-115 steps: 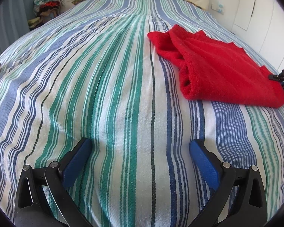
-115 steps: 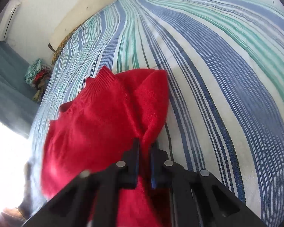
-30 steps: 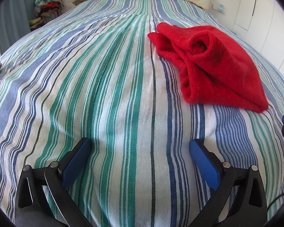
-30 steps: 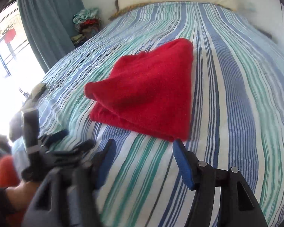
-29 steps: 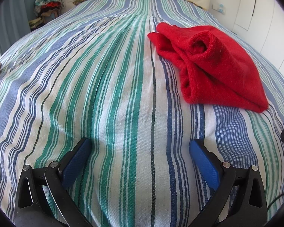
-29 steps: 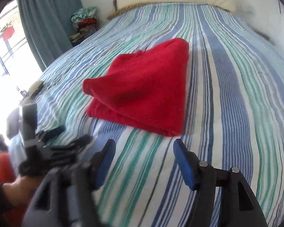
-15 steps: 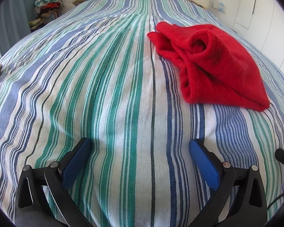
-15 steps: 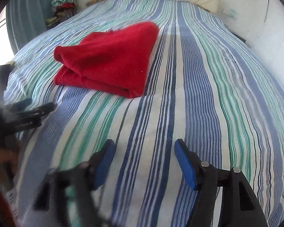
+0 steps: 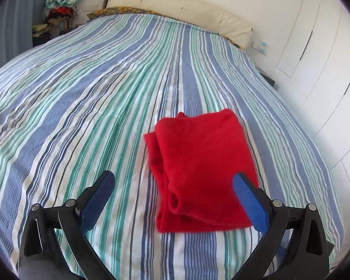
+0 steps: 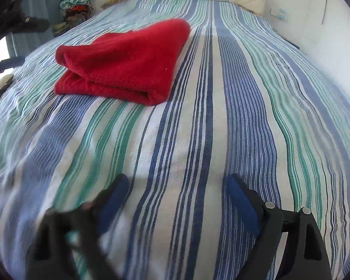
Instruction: Fold small clothes
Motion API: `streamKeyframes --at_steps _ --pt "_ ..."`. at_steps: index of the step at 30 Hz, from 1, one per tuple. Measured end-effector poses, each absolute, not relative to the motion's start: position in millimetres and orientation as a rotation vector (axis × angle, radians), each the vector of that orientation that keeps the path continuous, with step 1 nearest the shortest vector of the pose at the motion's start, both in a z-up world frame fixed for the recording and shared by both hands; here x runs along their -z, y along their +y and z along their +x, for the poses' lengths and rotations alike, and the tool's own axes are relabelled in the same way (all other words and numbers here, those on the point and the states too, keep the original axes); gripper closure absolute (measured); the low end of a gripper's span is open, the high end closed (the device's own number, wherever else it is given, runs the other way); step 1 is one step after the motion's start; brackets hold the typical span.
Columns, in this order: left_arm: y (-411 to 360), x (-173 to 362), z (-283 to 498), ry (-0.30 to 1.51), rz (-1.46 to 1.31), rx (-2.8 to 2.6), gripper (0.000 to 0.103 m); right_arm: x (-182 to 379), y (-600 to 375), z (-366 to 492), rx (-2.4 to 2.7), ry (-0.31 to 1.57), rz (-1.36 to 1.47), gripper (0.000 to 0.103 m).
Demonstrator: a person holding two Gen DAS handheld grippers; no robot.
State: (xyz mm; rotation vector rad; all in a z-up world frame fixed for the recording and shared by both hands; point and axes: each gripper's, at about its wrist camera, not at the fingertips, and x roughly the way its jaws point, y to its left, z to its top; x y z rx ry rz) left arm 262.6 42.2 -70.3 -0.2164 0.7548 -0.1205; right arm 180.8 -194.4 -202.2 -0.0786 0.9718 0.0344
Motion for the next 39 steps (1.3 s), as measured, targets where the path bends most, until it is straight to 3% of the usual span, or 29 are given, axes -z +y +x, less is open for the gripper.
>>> streamKeyframes --at_steps 8,13,20,23,28,32,36,38,39 --pt "49 177 307 1.024 -0.183 0.01 0.0 205 -196 183 -0.032 0.972 -0.067 0.013" --pt "46 181 288 0.937 -0.137 0.028 0.0 206 -197 184 -0.034 0.969 -0.064 0.011" --pt "48 176 261 0.972 -0.099 0.072 0.0 207 -198 185 -0.036 0.967 -0.06 0.009" --pt "55 154 248 1.013 -0.094 0.141 0.002 200 -205 185 -0.076 0.995 -0.019 0.009" --pt "93 99 261 0.819 -0.36 0.27 0.001 154 -242 207 -0.197 0.899 0.193 0.01" --pt "85 127 324 0.954 -0.448 0.287 0.001 131 -267 281 -0.29 0.834 0.447 0.009" --pt "55 173 342 1.106 -0.447 0.285 0.004 159 -257 363 -0.376 0.911 0.57 0.01" --pt "41 173 333 1.055 -0.383 0.303 0.015 191 -236 386 -0.43 1.027 0.601 0.024" --pt "34 175 332 1.068 -0.368 0.345 0.056 206 -225 390 -0.453 1.068 0.601 0.043"
